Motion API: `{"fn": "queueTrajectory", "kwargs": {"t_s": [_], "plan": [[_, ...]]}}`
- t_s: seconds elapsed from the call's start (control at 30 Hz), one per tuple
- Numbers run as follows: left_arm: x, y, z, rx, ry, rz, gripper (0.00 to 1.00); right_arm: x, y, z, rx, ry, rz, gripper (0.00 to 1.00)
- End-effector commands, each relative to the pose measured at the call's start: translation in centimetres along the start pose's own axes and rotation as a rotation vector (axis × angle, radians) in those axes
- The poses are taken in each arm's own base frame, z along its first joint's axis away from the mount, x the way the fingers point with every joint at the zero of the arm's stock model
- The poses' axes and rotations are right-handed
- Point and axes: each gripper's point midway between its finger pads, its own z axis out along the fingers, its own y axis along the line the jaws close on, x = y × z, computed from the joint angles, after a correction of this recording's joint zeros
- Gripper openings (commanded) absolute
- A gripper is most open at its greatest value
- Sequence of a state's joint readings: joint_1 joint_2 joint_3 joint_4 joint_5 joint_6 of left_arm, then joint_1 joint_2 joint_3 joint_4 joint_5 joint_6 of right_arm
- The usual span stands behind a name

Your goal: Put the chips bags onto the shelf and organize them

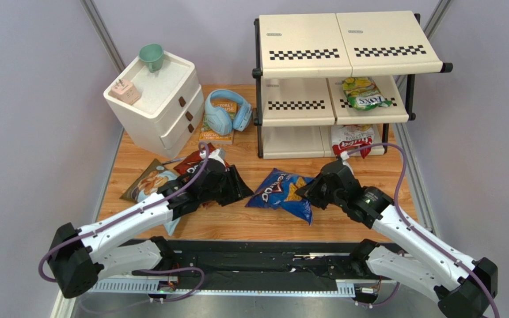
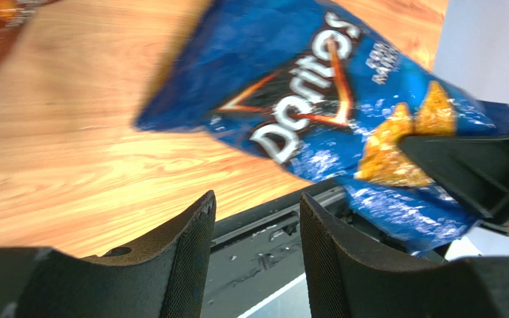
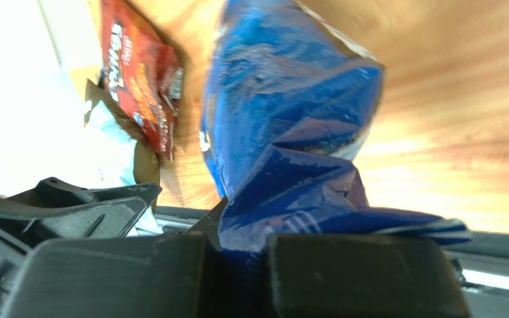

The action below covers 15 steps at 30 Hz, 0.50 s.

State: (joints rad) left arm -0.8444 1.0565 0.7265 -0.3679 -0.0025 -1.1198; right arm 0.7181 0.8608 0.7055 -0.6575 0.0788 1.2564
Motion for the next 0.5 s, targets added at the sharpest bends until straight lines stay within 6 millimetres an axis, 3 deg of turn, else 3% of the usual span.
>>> {"fn": "queueTrajectory", "kwargs": {"t_s": [0.0, 0.23, 0.47], "plan": [[-0.7, 3.9, -1.1, -0.108, -0.046, -0.018, 0.56, -3.4, 3.6, -2.1, -0.109, -0.148, -0.106, 0.00], [-1.4, 5.4, -2.4, -0.129, -0.074, -0.034, 0.56, -5.5, 6.7, -3.5, -0.233, -0.249, -0.095, 0.00], [-1.6, 6.3, -2.2, -0.148, -0.067, -0.034, 0.56, -8.4, 10.8, -4.6, -0.336, -0.365, -0.107, 0.00]]}}
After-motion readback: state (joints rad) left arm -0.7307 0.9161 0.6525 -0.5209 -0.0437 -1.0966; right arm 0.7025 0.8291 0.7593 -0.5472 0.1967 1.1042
